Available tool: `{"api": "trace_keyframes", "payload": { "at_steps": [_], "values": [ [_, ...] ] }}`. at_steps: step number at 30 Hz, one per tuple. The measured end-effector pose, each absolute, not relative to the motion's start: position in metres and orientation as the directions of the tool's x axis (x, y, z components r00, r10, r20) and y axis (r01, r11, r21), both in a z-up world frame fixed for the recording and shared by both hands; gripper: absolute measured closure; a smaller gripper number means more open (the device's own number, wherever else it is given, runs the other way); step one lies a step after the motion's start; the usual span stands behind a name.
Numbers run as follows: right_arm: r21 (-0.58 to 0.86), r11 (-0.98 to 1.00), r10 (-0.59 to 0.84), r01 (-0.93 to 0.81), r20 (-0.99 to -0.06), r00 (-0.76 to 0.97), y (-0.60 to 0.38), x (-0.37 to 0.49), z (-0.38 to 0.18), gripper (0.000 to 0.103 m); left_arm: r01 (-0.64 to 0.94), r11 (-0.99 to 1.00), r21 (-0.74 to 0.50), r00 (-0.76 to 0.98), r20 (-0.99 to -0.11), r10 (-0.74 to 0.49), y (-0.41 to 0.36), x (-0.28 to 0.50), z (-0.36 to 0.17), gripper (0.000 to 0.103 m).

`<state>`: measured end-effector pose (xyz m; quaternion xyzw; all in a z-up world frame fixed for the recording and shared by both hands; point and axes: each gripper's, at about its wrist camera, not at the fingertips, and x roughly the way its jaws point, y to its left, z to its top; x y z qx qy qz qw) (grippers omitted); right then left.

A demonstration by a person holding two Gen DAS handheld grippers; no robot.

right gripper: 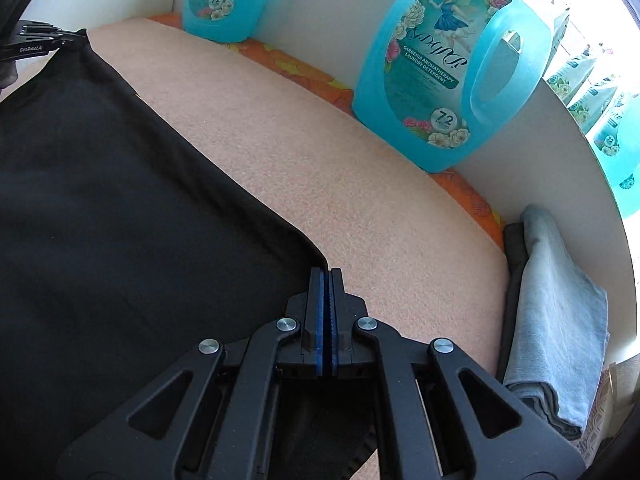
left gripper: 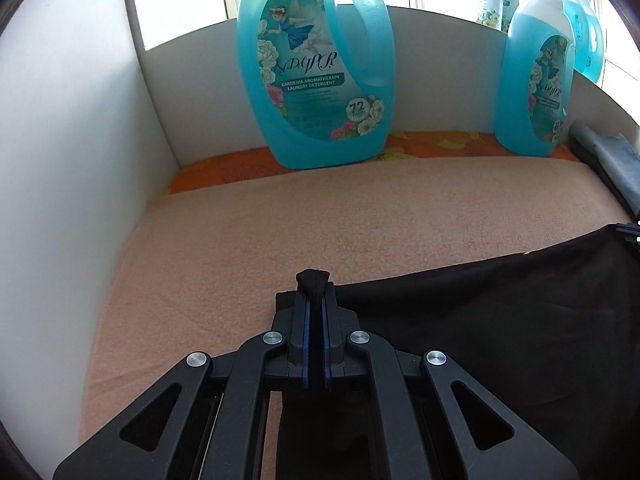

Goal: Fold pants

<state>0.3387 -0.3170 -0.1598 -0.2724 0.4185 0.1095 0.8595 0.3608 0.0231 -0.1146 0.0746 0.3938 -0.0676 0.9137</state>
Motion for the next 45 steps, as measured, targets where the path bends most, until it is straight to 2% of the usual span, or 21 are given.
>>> {"api": "trace_keyframes", "payload": {
  "at_steps": [5, 8, 11, 13, 15, 17, 19, 25, 29, 33, 36, 39, 40, 41, 42, 45],
  "values": [
    [-0.37, 0.833, -0.043, -0.41, -0.783, 0.62, -0.316, 0.341, -0.16, 0.101, 0.177, 0.979, 0.102, 0.672, -0.74, -0.044, 0.023, 0.369, -0.122, 0.099],
    [-0.369, 0.836, -0.044, -0.407, -0.784, 0.619, -0.316, 0.342, -0.16, 0.101, 0.15, 0.978, 0.147, 0.675, -0.737, 0.007, 0.021, 0.37, -0.124, 0.09],
    [-0.345, 0.84, -0.026, -0.418, -0.796, 0.605, -0.317, 0.342, -0.159, 0.101, 0.105, 0.979, 0.173, 0.675, -0.736, 0.057, 0.026, 0.369, -0.124, 0.073],
    [-0.33, 0.846, -0.017, -0.418, -0.801, 0.598, -0.318, 0.342, -0.156, 0.099, 0.097, 0.979, 0.182, 0.687, -0.723, 0.066, 0.029, 0.365, -0.121, 0.072],
    [-0.269, 0.869, 0.033, -0.415, -0.806, 0.592, -0.325, 0.341, -0.148, 0.087, 0.078, 0.977, 0.196, 0.701, -0.708, 0.087, 0.032, 0.36, -0.115, 0.072],
    [-0.185, 0.904, 0.098, -0.386, -0.789, 0.606, -0.339, 0.336, -0.133, 0.045, 0.074, 0.981, 0.181, 0.714, -0.696, 0.075, 0.034, 0.353, -0.108, 0.072],
    [-0.075, 0.936, 0.167, -0.343, -0.765, 0.622, -0.363, 0.329, -0.115, 0.038, 0.089, 0.98, 0.177, 0.732, -0.68, 0.056, 0.032, 0.341, -0.1, 0.072],
    [0.211, 0.962, 0.272, -0.171, -0.743, 0.612, -0.443, 0.313, -0.103, 0.038, 0.191, 0.97, 0.153, 0.75, -0.66, -0.044, 0.013, 0.299, -0.078, 0.071],
    [0.237, 0.965, 0.255, -0.112, -0.753, 0.606, -0.464, 0.307, -0.116, 0.038, 0.26, 0.957, 0.13, 0.735, -0.669, -0.108, -0.006, 0.273, -0.076, 0.071],
    [0.301, 0.94, 0.336, -0.159, -0.751, 0.568, -0.457, 0.317, -0.128, 0.04, 0.307, 0.948, 0.085, 0.691, -0.705, -0.161, -0.02, 0.26, -0.086, 0.071],
    [0.283, 0.938, 0.346, -0.199, -0.763, 0.546, -0.439, 0.329, -0.137, 0.04, 0.322, 0.944, 0.071, 0.673, -0.718, -0.176, -0.026, 0.254, -0.091, 0.071],
    [0.284, 0.933, 0.359, -0.22, -0.765, 0.535, -0.427, 0.339, -0.143, 0.05, 0.323, 0.945, 0.054, 0.662, -0.727, -0.184, -0.028, 0.249, -0.092, 0.071],
    [0.291, 0.93, 0.366, -0.223, -0.763, 0.533, -0.425, 0.341, -0.144, 0.057, 0.322, 0.945, 0.052, 0.658, -0.73, -0.184, -0.027, 0.249, -0.093, 0.071],
    [0.303, 0.926, 0.378, -0.227, -0.762, 0.526, -0.425, 0.342, -0.146, 0.069, 0.322, 0.945, 0.051, 0.656, -0.732, -0.183, -0.027, 0.247, -0.093, 0.071],
    [0.311, 0.923, 0.384, -0.226, -0.764, 0.519, -0.424, 0.343, -0.148, 0.074, 0.321, 0.946, 0.053, 0.655, -0.733, -0.182, -0.027, 0.246, -0.093, 0.071],
    [0.324, 0.923, 0.383, -0.206, -0.755, 0.532, -0.427, 0.339, -0.146, 0.077, 0.317, 0.947, 0.05, 0.657, -0.732, -0.181, -0.025, 0.244, -0.092, 0.071]
  ]
}}
